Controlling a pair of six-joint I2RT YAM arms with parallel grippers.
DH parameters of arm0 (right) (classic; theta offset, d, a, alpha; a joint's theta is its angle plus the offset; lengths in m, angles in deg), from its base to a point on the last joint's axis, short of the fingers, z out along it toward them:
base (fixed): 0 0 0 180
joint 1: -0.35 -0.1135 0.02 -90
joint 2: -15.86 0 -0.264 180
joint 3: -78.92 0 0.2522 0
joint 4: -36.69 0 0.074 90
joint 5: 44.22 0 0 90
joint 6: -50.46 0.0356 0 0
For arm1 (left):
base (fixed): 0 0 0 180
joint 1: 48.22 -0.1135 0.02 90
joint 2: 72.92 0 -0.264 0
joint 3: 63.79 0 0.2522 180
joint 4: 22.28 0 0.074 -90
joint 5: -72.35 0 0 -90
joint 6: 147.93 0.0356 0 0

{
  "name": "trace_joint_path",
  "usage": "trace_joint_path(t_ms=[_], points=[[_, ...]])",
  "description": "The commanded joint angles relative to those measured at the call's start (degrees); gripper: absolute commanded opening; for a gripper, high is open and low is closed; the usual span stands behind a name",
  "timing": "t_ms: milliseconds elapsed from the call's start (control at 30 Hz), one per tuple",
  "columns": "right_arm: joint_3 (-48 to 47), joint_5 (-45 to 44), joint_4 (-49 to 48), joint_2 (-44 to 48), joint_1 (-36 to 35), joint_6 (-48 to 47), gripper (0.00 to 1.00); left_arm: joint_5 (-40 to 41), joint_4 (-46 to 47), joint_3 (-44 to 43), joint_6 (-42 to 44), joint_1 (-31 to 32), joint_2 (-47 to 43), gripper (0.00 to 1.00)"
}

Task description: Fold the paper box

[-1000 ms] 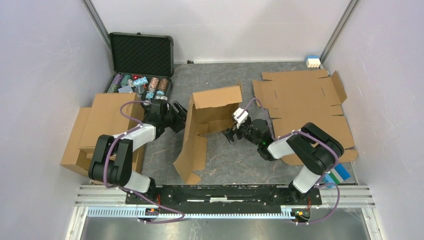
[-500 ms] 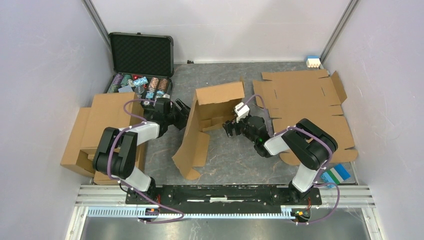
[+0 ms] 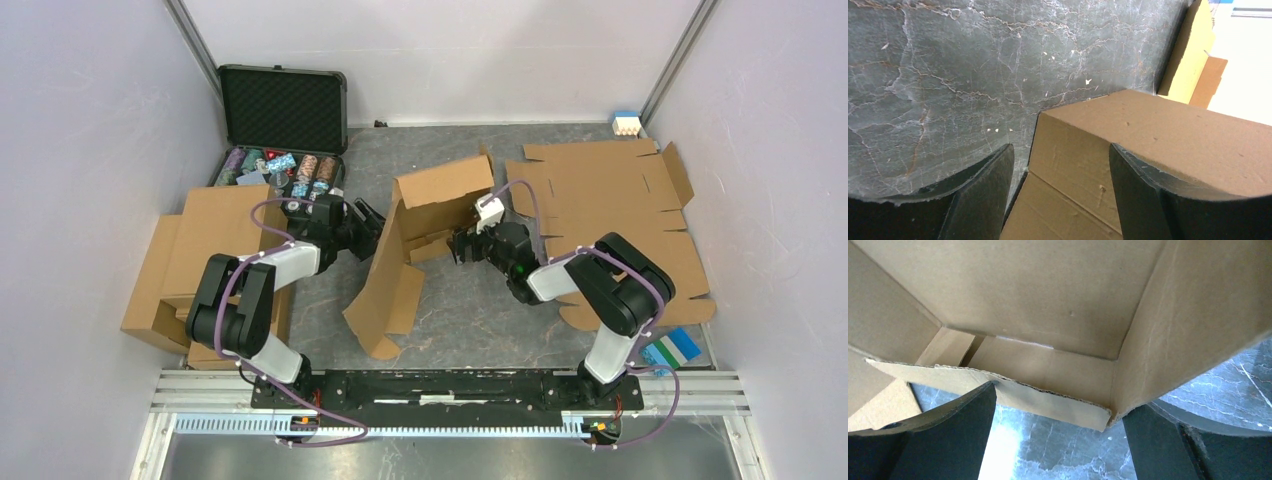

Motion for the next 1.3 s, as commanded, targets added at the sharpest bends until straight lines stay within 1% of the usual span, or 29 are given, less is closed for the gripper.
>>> trace_joint_path(t_ms=[0, 67, 300, 500, 767, 867, 933, 1067, 1267], points=[[-5.1, -1.7, 5.8, -1.7, 0.6, 4.2, 0.94, -1.4, -1.1, -2.3, 1.1, 0.5, -1.6, 0.76], [-6.6, -3.1, 8.6, -3.0, 0.6, 5.6, 0.91, -1.3, -1.1, -2.3, 1.1, 0.7, -1.2, 0.75], [-8.6, -6.7, 13.3, -5.2, 0.7, 7.6, 0.82, -1.2, -0.7, -3.3, 1.0, 1.9, 0.2, 0.75], [-6.2, -8.1, 12.5, -2.4, 0.7, 8.1, 0.75, -1.1, -0.6, -3.2, 1.0, 1.9, -0.1, 0.75], [-3.8, -7.9, 15.4, 4.3, 0.7, 10.6, 0.74, -1.4, -0.7, -3.6, 0.8, 1.9, 0.5, 0.75], [-4.0, -7.4, 15.9, 5.3, 0.8, 11.1, 0.76, -1.4, -0.7, -3.6, 0.8, 1.9, 0.3, 0.75], [-5.0, -6.2, 15.9, 5.0, 1.2, 11.0, 0.79, -1.4, -0.7, -3.5, 0.8, 2.0, 0.2, 0.74], [-7.7, -4.7, 15.8, 2.8, 1.6, 10.7, 0.81, -1.4, -0.7, -3.4, 0.8, 1.9, -0.1, 0.74], [-11.4, -8.6, 18.6, -0.9, 1.7, 10.3, 0.82, -1.3, -1.0, -3.8, 1.4, 1.9, 0.3, 0.74]])
